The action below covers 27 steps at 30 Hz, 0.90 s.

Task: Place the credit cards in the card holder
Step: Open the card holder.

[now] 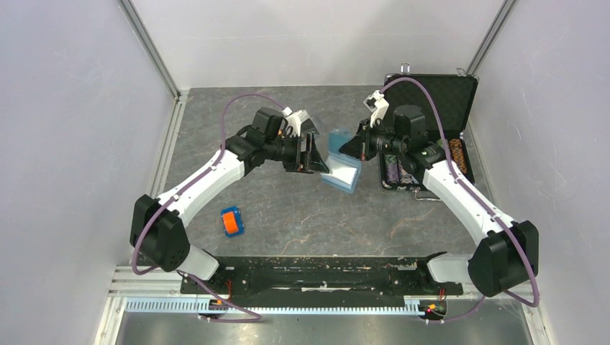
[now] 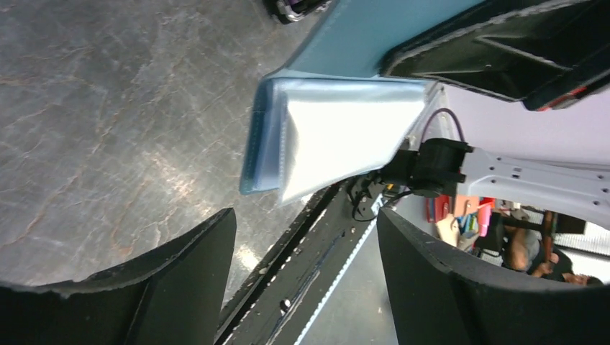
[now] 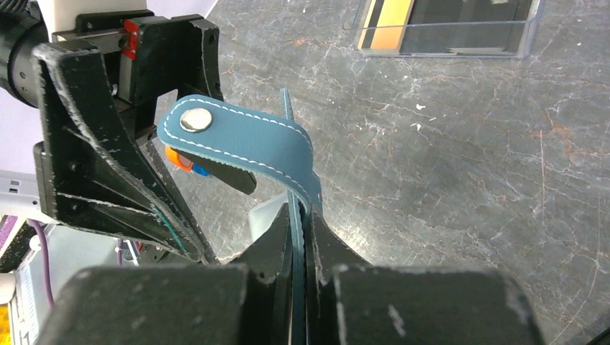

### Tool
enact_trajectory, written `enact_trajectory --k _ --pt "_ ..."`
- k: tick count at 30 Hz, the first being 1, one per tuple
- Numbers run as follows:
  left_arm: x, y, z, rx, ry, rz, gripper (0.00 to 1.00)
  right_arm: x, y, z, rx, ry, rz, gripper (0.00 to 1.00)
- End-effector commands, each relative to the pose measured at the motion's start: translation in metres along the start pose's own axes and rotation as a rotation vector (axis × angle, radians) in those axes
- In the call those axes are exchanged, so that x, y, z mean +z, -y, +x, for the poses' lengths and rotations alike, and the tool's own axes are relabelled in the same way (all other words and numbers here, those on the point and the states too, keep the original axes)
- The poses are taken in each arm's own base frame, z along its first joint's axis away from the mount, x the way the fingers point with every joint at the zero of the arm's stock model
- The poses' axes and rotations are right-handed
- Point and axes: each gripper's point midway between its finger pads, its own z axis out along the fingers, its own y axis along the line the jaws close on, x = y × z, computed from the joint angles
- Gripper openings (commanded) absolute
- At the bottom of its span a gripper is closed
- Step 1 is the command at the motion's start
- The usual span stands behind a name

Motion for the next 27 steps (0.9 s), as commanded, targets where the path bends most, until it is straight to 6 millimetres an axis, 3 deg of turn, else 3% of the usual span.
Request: enact_trajectory --k 1,14,20,27 --pt "-0.001 0.03 -0.008 -0.029 -0.007 0.135 0.75 -0.008 -0.008 -0.013 -0.017 0.057 -0.016 0.0" --pt "0.01 0.03 -0.004 -0.04 -0.066 0.152 0.75 -0.012 -0.008 -0.003 0.02 0.052 -0.007 0.0" --pt "0.012 0.049 -0.008 -0.043 -0.091 0.227 0.69 -0.014 -0.007 -0.006 0.025 0.061 0.014 0.0" --pt "0.01 0.057 -0.012 -0.037 -0.092 0.255 0.65 -0.015 -0.005 -0.01 0.025 0.068 0.017 0.0"
